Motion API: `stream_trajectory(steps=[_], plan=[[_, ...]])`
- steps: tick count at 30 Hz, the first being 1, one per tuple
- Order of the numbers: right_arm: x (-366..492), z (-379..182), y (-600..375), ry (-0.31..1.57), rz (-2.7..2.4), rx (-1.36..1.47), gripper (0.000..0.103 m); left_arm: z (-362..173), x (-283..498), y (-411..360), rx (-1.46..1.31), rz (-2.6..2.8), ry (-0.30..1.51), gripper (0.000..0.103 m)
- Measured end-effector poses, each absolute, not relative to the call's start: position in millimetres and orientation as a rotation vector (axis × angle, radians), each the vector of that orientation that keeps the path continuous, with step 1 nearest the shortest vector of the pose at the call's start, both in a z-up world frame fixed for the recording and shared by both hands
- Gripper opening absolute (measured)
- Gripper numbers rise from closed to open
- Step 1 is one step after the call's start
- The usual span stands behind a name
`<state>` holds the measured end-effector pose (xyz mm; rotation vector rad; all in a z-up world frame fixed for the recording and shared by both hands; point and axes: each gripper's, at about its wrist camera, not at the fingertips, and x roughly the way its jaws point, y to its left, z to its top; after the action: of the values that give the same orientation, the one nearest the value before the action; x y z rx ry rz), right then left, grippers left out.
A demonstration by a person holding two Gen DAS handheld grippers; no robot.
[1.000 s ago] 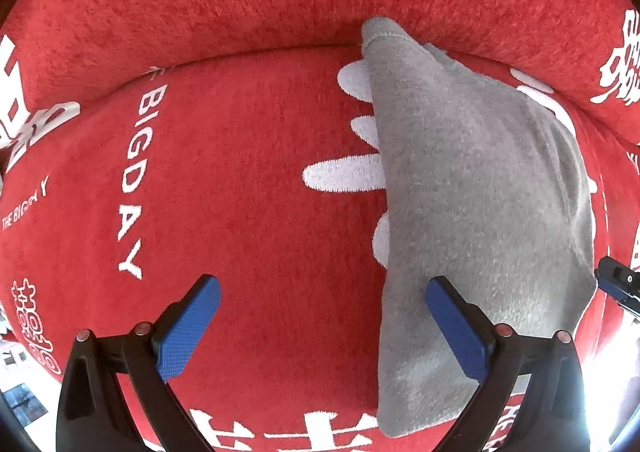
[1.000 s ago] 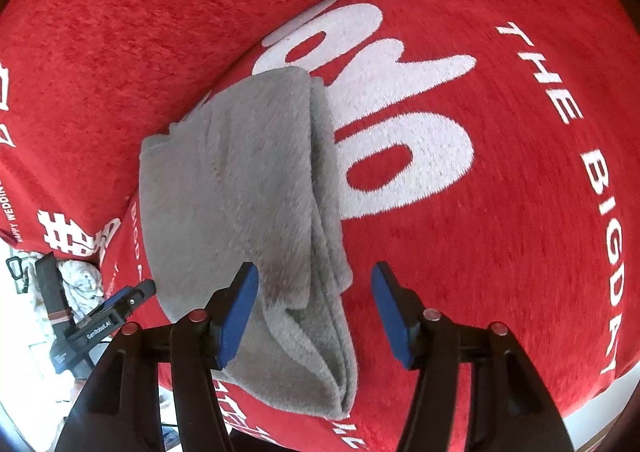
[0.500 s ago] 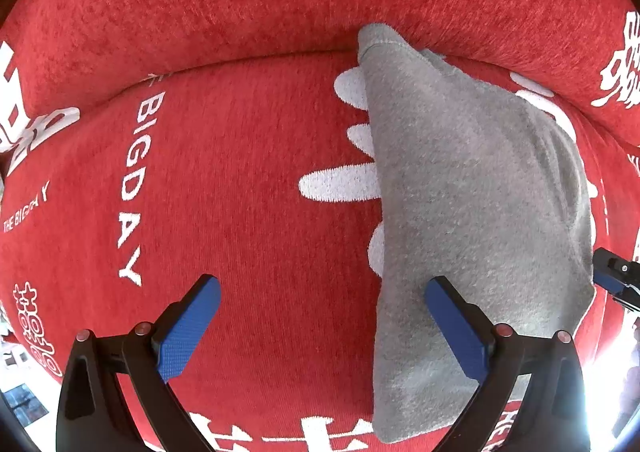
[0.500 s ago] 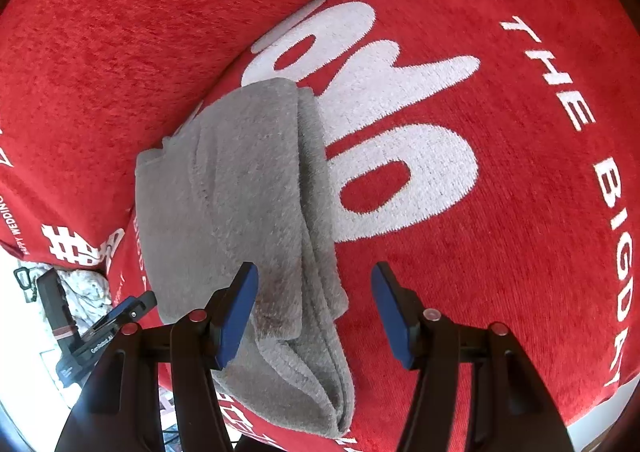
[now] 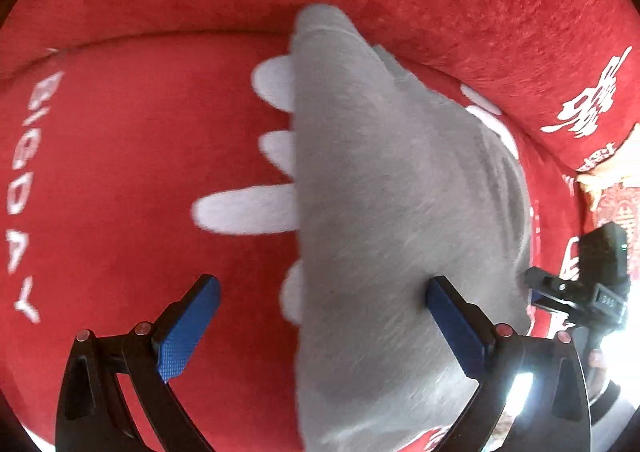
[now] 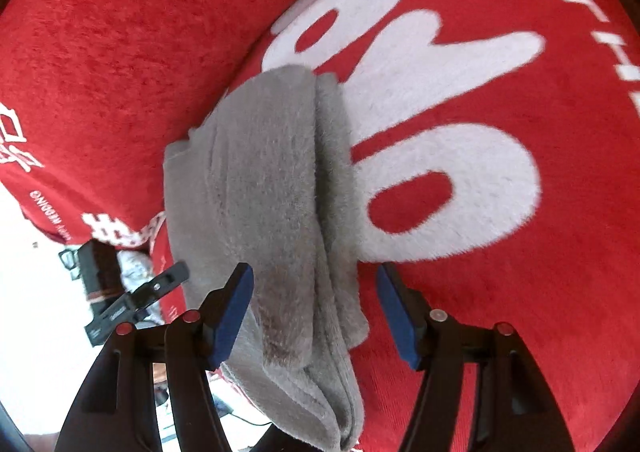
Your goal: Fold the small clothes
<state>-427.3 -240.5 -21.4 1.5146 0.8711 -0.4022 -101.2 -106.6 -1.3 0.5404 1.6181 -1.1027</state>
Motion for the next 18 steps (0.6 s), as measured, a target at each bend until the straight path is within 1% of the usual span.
stream_trajectory(steps=[8,9,11,12,14,15,16,17,18], plan=[[-400.5,-28.6,-249.0,0.812,-0.285,1.512,0.069,-8.9,-128.9,-124.3,0.542,-1.161,1.643,0.103],[-396.2,-30.1,-247.1,0.813,-0.277,1.512,0.069,-7.9,-134.6,-126.5,0.552,-1.176,1.646,0.101],[-395.5,-30.0,-241.9,0.803,-0.281,1.518,0.069,-2.7,-144.4,-128.4,0.595,-1.183,1.606,0.091],[-395.4,-31.0,-239.5,0.797,-0.284,1.538,0.069,-0.9,-145.2,-128.5,0.594,-1.186,1.592,0.088],[-393.7,-33.2,-234.7,0.806,-0.297,1.564,0.048,3.9,-143.2,-124.4,0.560,-1.188,1.585,0.071],[-392.6,-33.9,-232.2,0.813,-0.303,1.570,0.035,6.3,-140.5,-121.4,0.537,-1.190,1.588,0.066],[-393.2,-31.2,-230.9,0.793,-0.302,1.572,0.032,9.1,-137.4,-118.2,0.511,-1.197,1.592,0.057],[-392.2,-29.4,-230.9,0.778,-0.296,1.577,0.031,11.5,-135.5,-115.8,0.496,-1.207,1.592,0.050],[-390.6,-24.7,-228.3,0.752,-0.283,1.586,0.030,15.3,-134.3,-113.8,0.486,-1.224,1.584,0.049]])
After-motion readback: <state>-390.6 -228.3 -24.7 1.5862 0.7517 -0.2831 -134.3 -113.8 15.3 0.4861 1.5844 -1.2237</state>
